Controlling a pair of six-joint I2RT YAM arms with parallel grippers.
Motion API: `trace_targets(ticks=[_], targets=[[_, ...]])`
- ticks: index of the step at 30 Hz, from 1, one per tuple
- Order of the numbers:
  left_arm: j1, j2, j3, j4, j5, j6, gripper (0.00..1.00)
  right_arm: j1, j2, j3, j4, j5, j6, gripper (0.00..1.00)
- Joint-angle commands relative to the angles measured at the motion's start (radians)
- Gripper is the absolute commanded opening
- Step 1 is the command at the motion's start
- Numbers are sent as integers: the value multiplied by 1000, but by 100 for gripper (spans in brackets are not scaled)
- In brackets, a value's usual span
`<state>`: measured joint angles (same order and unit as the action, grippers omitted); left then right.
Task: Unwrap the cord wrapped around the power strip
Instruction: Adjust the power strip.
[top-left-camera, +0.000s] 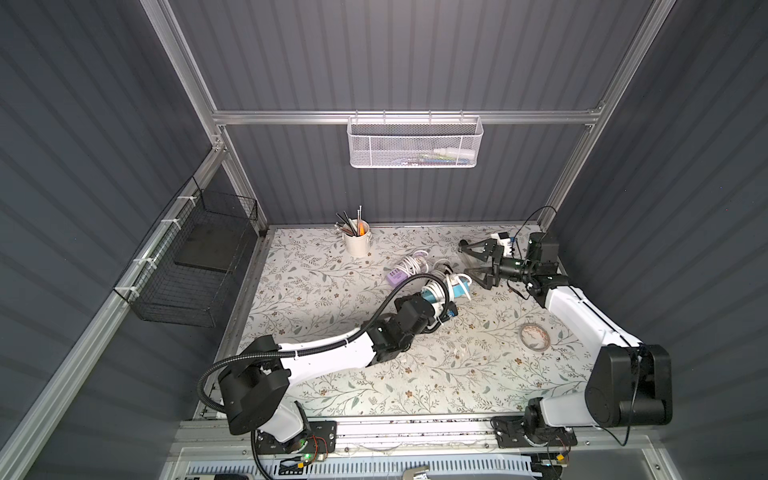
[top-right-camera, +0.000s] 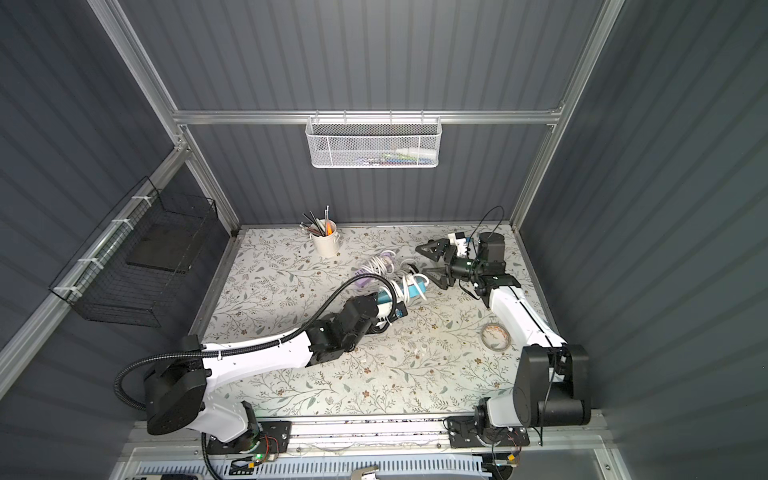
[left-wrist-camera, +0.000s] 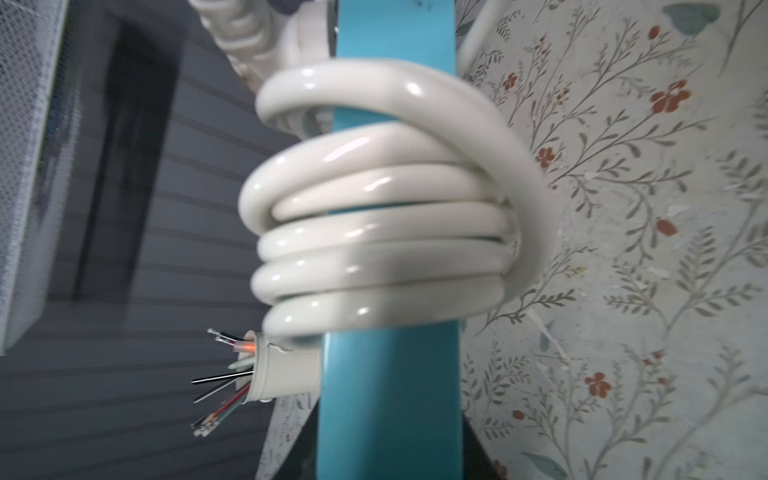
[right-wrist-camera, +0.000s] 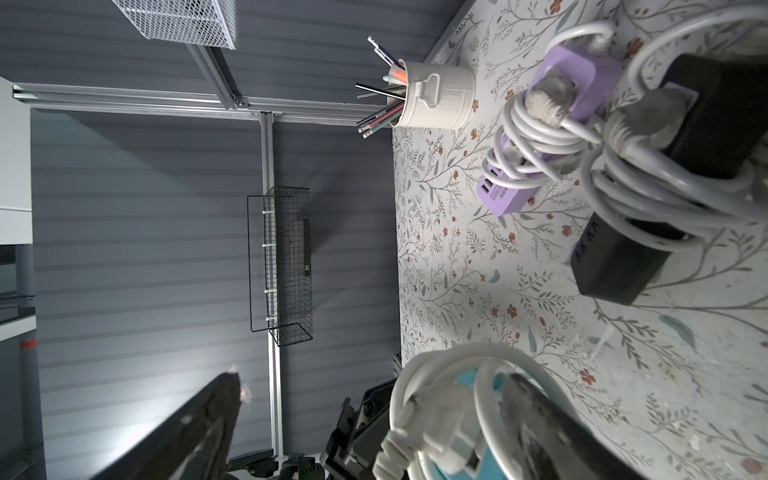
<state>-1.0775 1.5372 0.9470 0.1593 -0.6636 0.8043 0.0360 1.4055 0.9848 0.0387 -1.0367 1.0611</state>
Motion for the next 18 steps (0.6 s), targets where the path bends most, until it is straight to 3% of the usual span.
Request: trace_targets(ticks=[1,7,18], targets=[[5,14,-17,354,-183,164,0,5,-41,-8,-171,-10,-90,99],[3,23,-67,586,-220,287,0,4,-14,-56,-215,-16,-126,99],[-25,57,-127,749,-237,374,0,11,-8,-58,31,-84,67,99]])
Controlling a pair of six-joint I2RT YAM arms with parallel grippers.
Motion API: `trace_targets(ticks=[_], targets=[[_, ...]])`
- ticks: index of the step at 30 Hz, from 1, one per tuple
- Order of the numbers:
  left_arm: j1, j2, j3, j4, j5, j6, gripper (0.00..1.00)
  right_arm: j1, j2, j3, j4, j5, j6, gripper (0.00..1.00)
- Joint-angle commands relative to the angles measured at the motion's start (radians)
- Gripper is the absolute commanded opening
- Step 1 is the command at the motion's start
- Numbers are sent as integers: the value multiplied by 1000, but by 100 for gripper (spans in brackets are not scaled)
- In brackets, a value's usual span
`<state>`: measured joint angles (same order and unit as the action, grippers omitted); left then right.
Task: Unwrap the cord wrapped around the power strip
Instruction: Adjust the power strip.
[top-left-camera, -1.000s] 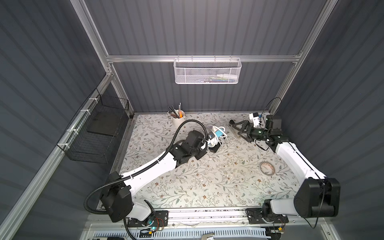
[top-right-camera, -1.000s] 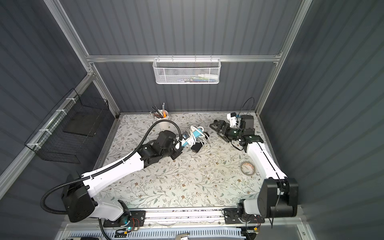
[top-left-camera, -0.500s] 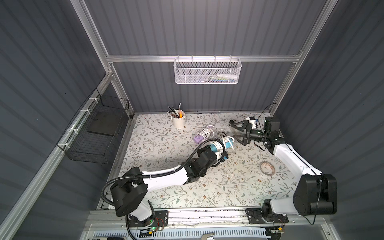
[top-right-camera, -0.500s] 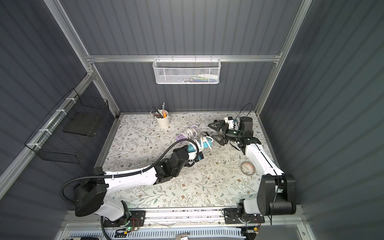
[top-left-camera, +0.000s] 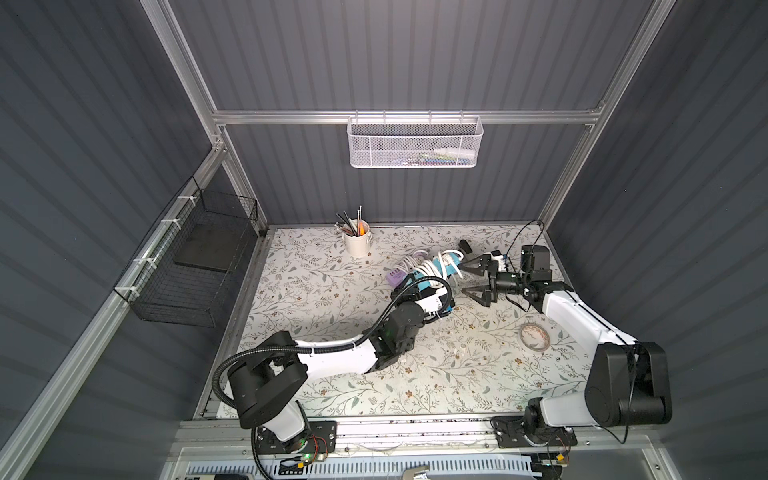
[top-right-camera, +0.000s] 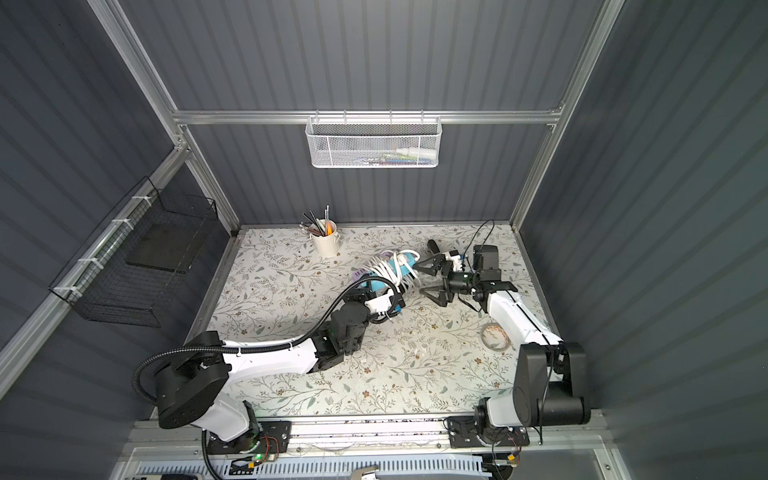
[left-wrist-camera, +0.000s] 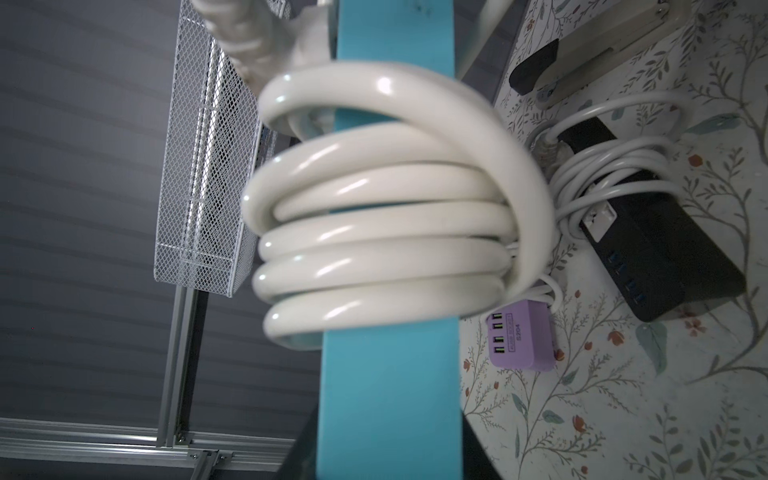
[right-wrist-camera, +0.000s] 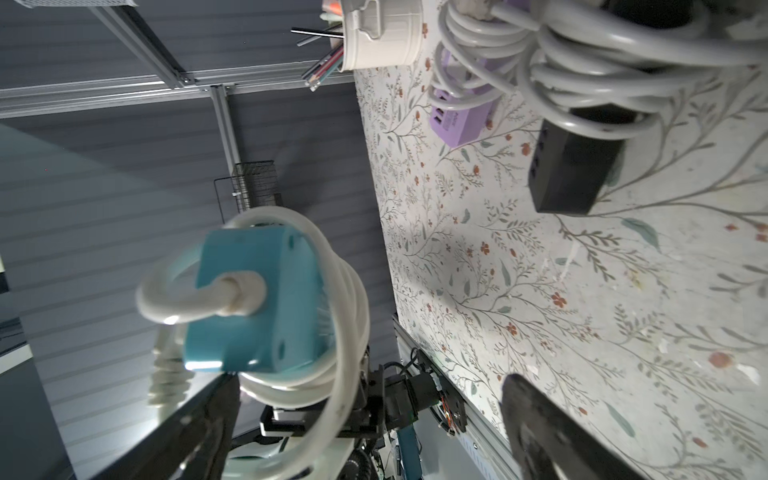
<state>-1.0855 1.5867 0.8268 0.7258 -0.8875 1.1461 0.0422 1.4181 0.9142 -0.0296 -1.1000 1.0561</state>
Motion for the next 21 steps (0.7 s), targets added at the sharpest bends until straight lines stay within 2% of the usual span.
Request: trace_targets(ticks=[1,8,21], targets=[[-16,12,-13,206,-18,42,0,4,-29,18,101,-18,78,99],[-19,6,-19,224,-15,39,0,9,-10,29,182,-30,152,99],[-39,25,-31,240,-6,24,0,68,41,101,176,-11,155,99]])
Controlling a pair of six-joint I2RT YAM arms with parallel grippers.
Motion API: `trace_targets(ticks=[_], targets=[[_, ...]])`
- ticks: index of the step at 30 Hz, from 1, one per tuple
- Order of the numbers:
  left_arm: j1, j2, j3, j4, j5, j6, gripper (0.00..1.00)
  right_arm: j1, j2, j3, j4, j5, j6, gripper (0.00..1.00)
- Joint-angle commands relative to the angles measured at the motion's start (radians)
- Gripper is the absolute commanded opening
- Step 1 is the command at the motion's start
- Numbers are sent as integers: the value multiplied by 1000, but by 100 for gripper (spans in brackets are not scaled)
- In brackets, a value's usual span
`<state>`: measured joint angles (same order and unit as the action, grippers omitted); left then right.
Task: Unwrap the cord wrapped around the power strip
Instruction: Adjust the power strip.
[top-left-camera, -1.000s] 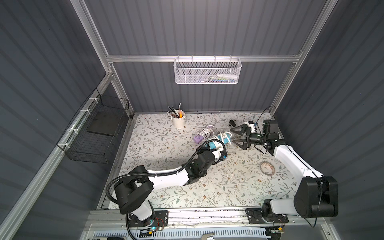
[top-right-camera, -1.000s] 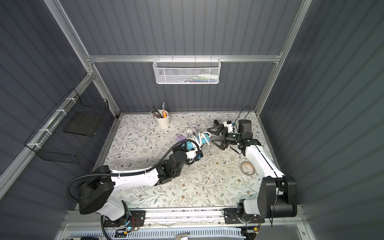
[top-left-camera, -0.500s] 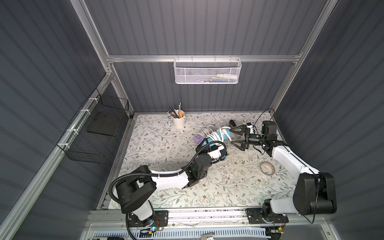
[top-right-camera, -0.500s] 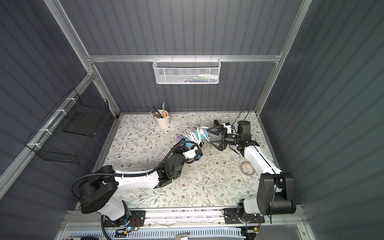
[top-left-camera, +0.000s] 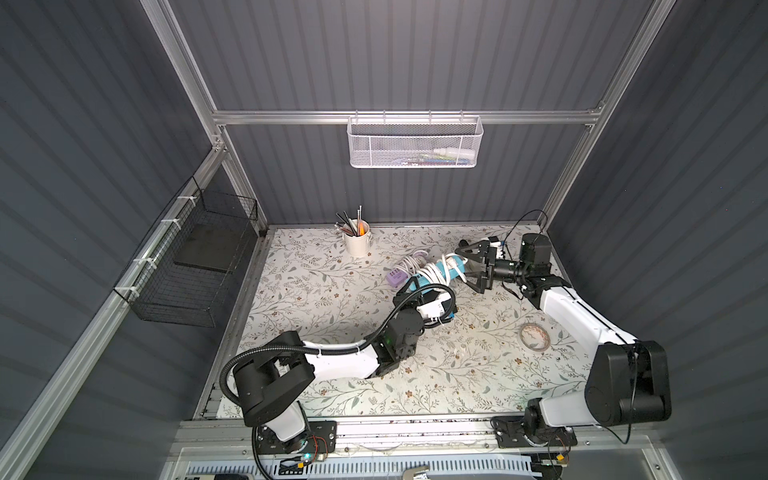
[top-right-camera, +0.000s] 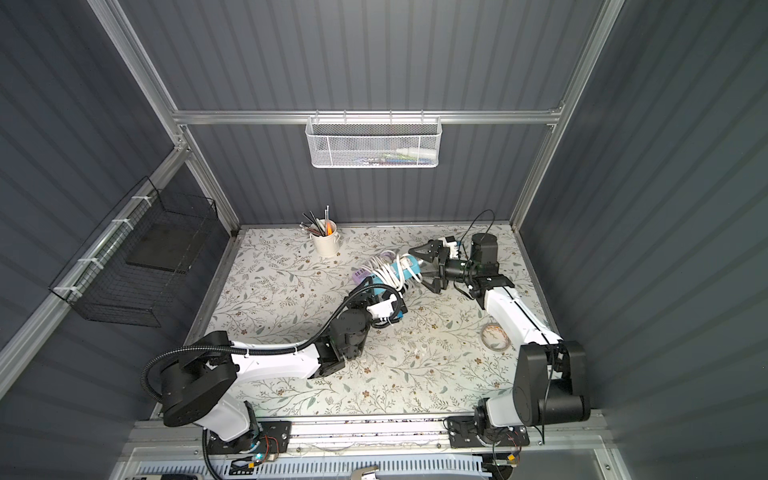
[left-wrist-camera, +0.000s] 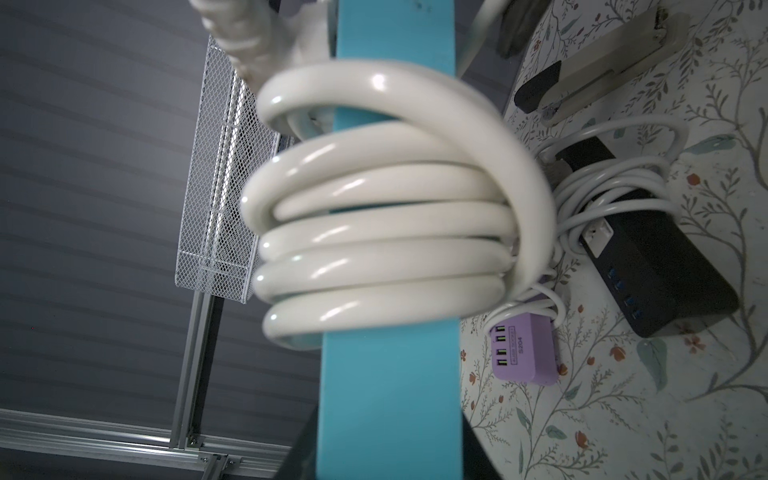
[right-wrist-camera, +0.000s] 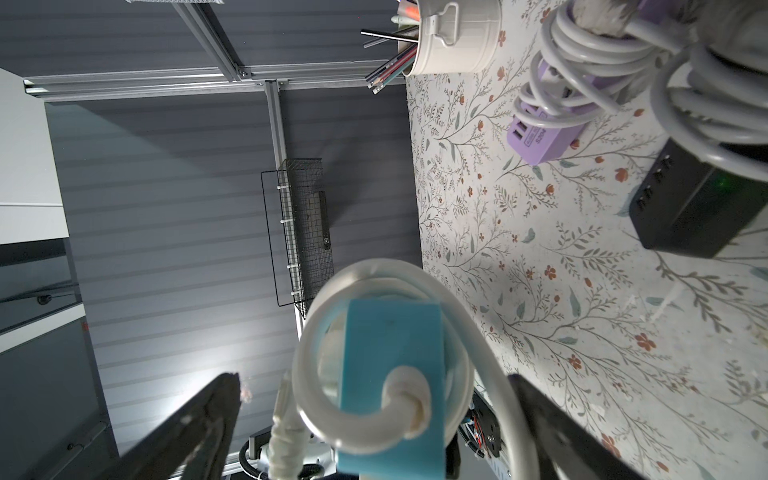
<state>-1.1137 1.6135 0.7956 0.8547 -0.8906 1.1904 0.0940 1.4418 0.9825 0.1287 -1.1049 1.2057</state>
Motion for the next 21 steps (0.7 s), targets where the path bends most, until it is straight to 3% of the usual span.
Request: trace_targets(ticks=[1,14,21], targets=[[-11,1,0,111,-2,-21,0,23,22,36,21,-7,9,99],[-16,6,-17,145,-4,-13,0,54,48,56,42,7,28,98],[-18,16,-22,149,-4,-22,0,69,55,54,63,7,40,83]])
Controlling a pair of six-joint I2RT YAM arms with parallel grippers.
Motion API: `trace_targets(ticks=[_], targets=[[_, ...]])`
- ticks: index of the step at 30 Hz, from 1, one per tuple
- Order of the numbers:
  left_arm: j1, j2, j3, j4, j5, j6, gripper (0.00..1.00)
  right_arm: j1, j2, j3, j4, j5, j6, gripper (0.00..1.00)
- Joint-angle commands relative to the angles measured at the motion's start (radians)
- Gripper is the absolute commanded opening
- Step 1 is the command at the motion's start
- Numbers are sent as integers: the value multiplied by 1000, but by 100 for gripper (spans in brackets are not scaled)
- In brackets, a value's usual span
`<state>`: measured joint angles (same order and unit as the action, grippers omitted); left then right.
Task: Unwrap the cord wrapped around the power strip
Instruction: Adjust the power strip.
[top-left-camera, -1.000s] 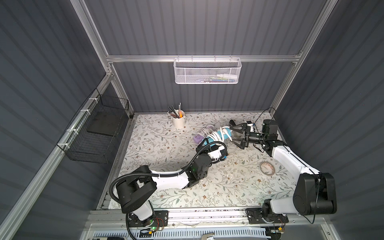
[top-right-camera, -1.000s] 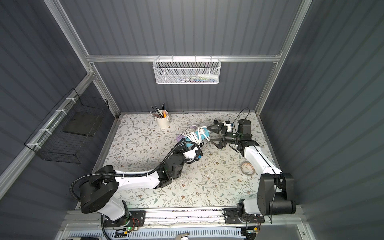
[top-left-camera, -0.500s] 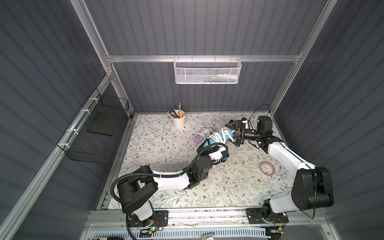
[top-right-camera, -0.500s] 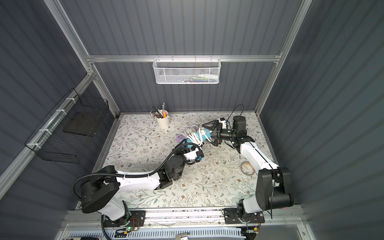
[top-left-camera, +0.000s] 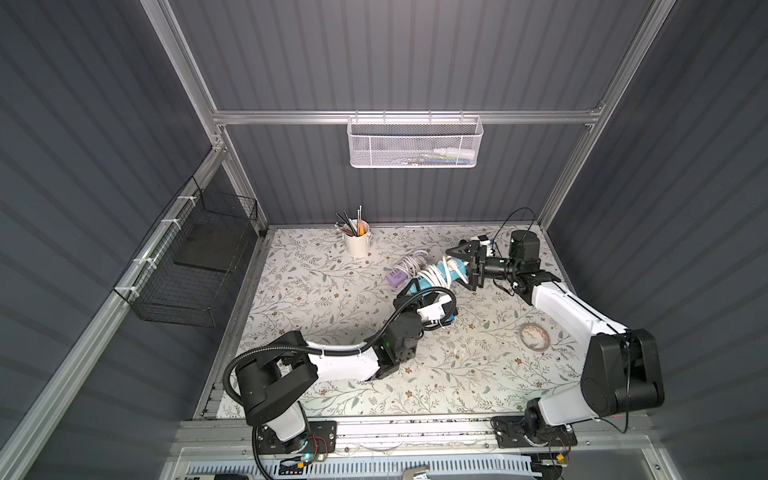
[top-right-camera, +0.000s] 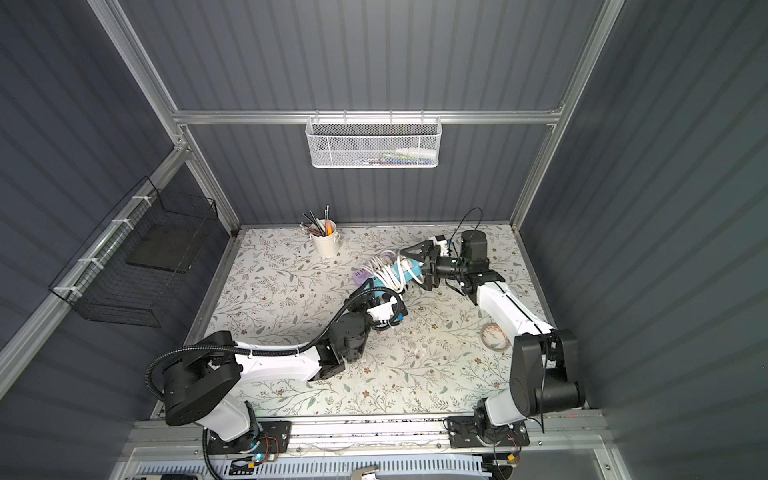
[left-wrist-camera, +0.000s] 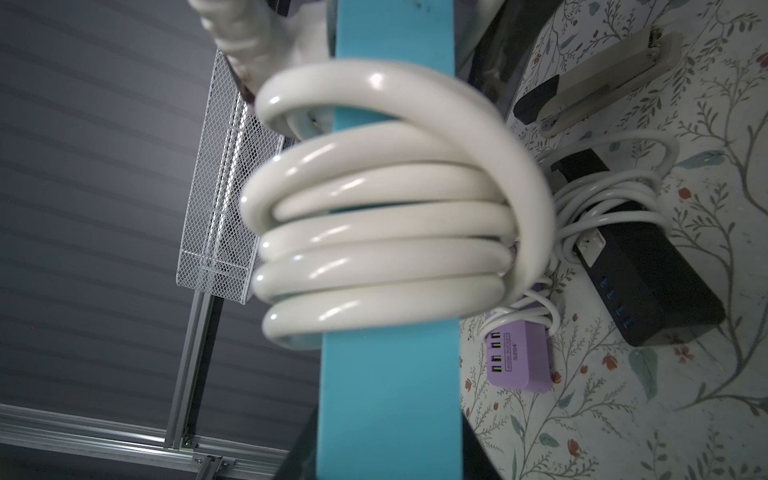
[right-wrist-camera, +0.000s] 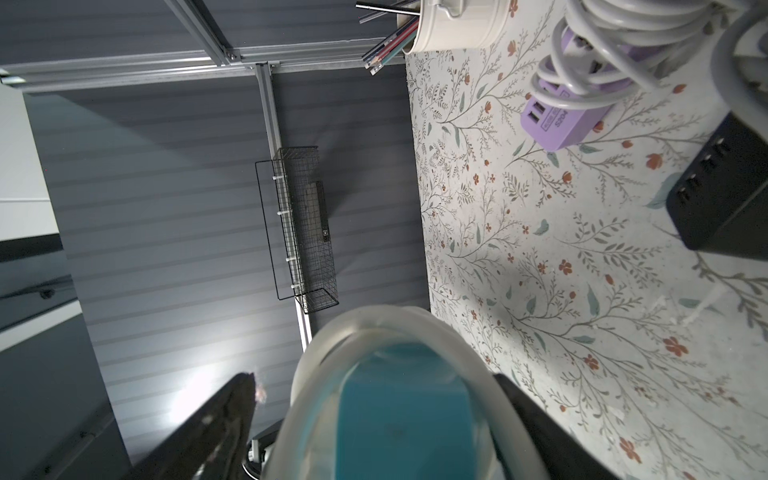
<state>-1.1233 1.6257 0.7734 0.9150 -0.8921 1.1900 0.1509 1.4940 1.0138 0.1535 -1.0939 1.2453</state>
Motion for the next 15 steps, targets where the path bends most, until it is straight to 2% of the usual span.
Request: trace_targets(ticks=[1,9,13,14,15], targets=[[-9,5,1,91,-2,-20,0,13,3,22,37,-5,-2,80],[-9,7,4,87,1,-21,0,15,5,11,48,-7,-1,53],[-9,20,7,107,-8,-16,0,14,3,6,65,-9,10,45],[-8,25,8,123,-10,-11,3,14,3,4,69,-10,13,44],[-9,31,5,152,-11,-3,15,15,1,0,76,-11,18,44]])
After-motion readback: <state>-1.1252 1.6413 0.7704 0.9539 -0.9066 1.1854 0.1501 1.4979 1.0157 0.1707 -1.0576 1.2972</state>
